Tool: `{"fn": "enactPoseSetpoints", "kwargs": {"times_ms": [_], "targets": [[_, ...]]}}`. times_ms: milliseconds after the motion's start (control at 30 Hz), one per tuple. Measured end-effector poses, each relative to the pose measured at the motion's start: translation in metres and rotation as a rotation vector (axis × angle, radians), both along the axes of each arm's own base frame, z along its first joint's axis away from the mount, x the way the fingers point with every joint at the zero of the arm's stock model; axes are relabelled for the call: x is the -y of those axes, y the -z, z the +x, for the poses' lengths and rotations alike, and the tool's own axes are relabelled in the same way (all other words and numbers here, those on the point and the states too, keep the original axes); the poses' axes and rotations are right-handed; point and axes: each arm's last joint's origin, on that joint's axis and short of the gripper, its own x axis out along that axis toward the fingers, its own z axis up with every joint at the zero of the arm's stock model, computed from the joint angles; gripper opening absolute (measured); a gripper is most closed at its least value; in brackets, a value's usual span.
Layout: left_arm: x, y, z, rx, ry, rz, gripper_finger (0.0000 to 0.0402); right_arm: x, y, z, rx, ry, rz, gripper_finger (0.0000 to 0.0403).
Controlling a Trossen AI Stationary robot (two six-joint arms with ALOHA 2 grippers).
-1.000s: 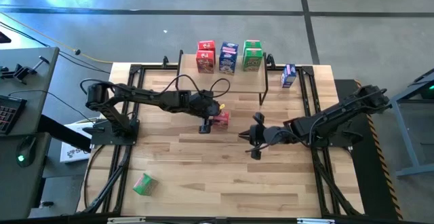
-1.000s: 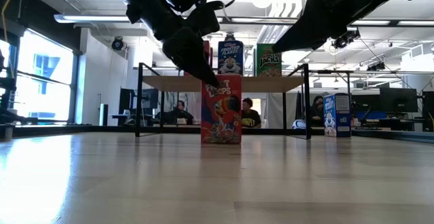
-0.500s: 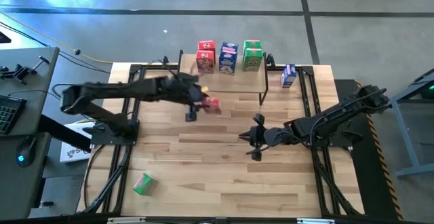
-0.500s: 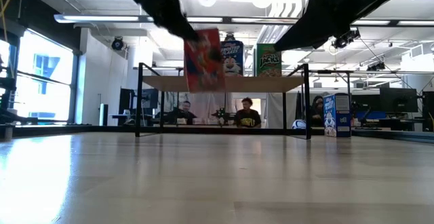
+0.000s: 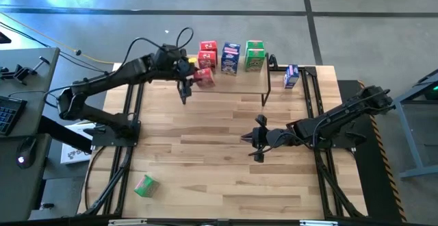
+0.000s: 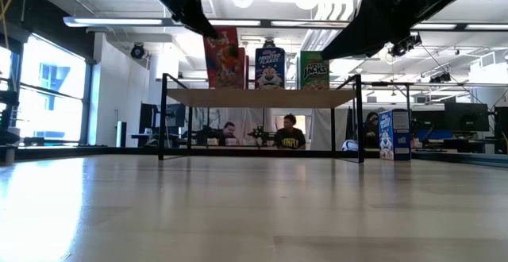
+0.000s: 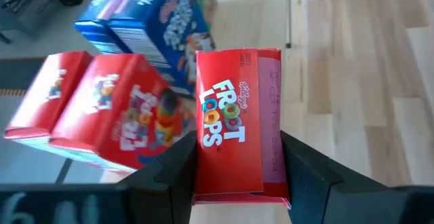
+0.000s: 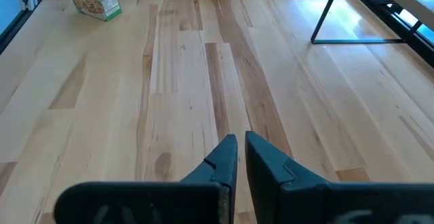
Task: Stack cereal on shelf
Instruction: Put the red cereal box in front of the other red cereal box on the shelf
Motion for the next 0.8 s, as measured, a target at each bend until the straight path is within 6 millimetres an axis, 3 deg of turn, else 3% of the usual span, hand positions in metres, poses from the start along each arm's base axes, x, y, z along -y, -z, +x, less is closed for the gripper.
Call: {"fn": "enactPoseSetpoints", "kwargs": {"times_ms": [200,533,800], "targets": [[-0.019,0.004,0.004,-0.011,-0.043,0.003,0.0167,0.000,0.000,0.000,0.000,-0.001,0.001,0.0018],[-0.024,-0.002,0.011,0.008,-0.043,0.036,0.0230,0.000,0.000,0.000,0.000,-0.002,0.001,0.0018],[-0.024,-0.008,0.008,0.002,-0.078,0.122,0.0245,0.000,0.000,0.000,0.000,-0.003,0.002,0.0018]]}}
